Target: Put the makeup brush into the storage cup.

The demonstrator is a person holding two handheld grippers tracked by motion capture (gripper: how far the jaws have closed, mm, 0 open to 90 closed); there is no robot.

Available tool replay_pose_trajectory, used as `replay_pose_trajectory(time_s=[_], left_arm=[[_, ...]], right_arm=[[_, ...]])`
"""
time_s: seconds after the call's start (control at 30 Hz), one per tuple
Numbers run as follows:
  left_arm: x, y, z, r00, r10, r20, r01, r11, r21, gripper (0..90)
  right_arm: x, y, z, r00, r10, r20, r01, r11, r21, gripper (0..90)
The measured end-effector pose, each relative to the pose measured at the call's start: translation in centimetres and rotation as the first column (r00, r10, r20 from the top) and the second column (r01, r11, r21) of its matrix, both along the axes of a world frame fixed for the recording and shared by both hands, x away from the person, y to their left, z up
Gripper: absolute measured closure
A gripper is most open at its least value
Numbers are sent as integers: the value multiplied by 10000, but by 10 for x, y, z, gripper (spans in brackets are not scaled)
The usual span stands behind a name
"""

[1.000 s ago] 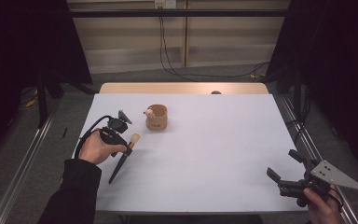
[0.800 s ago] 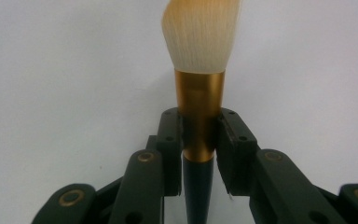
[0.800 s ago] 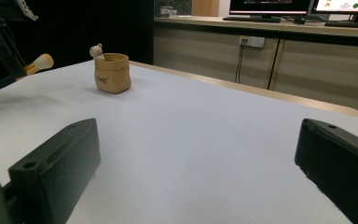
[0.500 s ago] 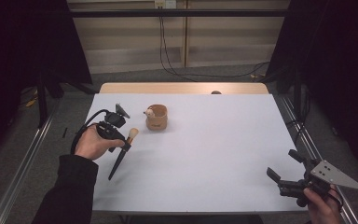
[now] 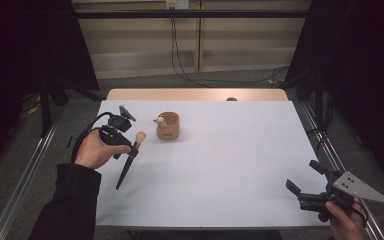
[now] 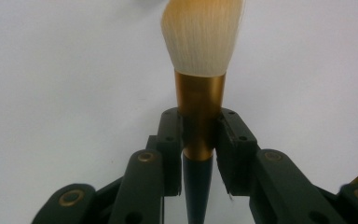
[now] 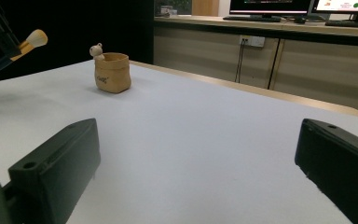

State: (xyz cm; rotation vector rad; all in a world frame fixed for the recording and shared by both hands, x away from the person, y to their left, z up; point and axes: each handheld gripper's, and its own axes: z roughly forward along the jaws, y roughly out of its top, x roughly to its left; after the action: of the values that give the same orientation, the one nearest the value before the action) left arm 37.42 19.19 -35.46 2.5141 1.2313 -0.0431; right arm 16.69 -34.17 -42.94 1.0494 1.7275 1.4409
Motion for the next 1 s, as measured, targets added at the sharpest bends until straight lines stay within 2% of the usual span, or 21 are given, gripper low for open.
replay_pose_trajectory(time_s=[0.2,0.33,0.4,0.77,1.0], left_arm=[[-3,2,-3,10000,-24,32,25,9999,-121,725],[-4,6,-6,9997,211,96,-206,9988,-445,724],[-5,8,-6,9998,141,129,-134,9988,-479,725],[-11,12,0,9959,372,826,-268,9920,-1232,725],[-15,13,1,9872,527,1507,-248,9831,-1813,725]], right_arm=[[-1,0,0,10000,-30,-37,30,10000,16,0],[0,0,0,10000,-27,-8,27,10000,-21,0],[0,0,0,10000,-68,-32,68,10000,-13,0],[0,0,0,10000,-34,-36,34,10000,-6,0],[0,0,0,10000,-31,23,32,10000,-32,0]])
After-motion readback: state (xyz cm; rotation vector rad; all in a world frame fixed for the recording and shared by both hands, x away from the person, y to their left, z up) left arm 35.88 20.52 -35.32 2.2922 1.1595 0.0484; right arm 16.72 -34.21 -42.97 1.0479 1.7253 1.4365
